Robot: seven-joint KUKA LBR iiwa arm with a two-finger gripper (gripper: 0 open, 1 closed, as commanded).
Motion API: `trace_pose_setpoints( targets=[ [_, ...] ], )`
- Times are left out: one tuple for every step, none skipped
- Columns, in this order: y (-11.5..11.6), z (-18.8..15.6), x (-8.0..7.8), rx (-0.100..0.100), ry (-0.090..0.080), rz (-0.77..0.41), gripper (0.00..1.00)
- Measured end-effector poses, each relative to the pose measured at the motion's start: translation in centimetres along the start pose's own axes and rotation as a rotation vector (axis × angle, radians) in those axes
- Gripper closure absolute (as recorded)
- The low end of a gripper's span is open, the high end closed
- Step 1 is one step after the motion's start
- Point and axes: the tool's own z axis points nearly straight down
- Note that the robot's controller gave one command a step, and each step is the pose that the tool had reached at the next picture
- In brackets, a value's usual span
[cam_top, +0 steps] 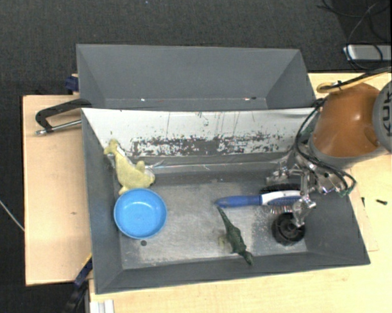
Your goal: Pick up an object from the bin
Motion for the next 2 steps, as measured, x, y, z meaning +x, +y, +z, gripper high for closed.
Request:
trace_pose_setpoints(
  targets=[
    [-0.2, -0.4, 0.1, 0.003, 0.006, -0.001, 1.0],
    [1.1, -12.3, -1.4, 0.002, -0.008, 0.014, 1.0]
  ],
)
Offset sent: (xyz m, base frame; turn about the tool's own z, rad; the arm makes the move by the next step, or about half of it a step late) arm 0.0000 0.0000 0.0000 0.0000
